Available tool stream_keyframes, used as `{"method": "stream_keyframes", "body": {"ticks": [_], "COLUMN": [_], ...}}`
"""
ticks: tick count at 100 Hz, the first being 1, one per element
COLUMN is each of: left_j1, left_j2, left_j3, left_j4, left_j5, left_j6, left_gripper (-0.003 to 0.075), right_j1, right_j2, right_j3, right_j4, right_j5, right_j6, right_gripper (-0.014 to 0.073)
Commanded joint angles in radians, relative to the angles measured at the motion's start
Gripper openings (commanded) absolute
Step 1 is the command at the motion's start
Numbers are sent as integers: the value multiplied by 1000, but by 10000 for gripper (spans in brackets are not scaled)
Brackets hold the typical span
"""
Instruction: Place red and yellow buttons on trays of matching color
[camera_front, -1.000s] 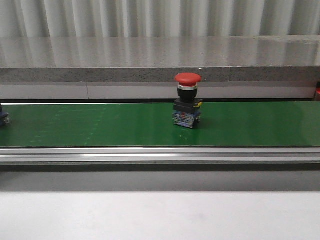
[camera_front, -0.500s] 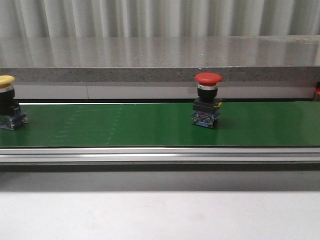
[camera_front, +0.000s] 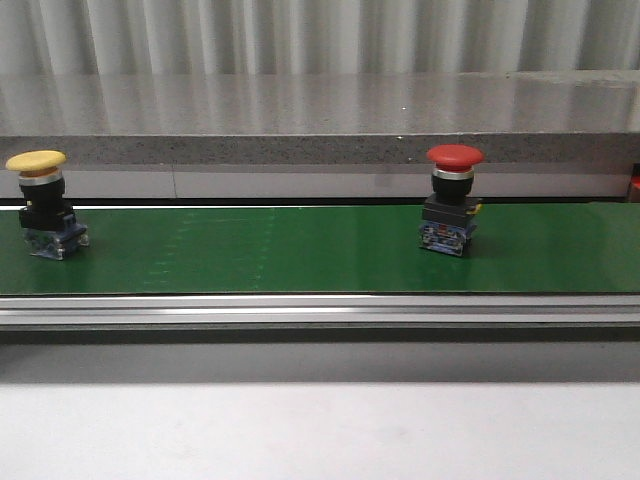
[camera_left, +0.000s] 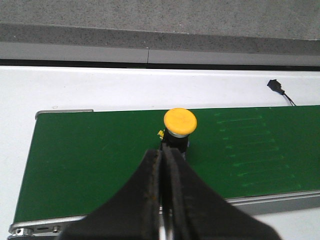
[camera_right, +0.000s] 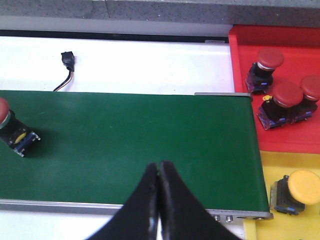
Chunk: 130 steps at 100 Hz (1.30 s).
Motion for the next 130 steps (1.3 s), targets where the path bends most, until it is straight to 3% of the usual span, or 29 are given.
{"method": "stream_keyframes", "body": {"ticks": [1,19,28,38,50,55,68,130], "left_j1": [-6,-6,-6,-6,-6,-6,-6,-6], "left_j2": [-2,-2,-2,-2,-2,-2,-2,-2], "left_j3": [-26,-26,-26,-26,-26,-26,-26,-26], "left_j4": [-42,-42,-42,-42,-42,-42,-42,-42], "left_j5": [-55,-55,-55,-55,-55,-55,-55,-55], "left_j6": [-1,-1,-1,-1,-1,-1,-1,-1], "left_gripper": [-20,-20,-20,-20,-20,-20,-20,-20], "right_j1": [0,0,0,0,0,0,7,194], "right_j2": [-10,-10,-10,-10,-10,-9,15,464], "right_j3": [-26,-26,-26,-26,-26,-26,-31,-252], "right_j4": [7,7,7,7,15,29,74,78], "right_j5": [-58,-41,-11,27,46,42,14,45], "right_j6": [-10,-10,-10,-10,-10,-10,-15,-73], "right_gripper": [-67,-57,24,222,584,671,623,624]}}
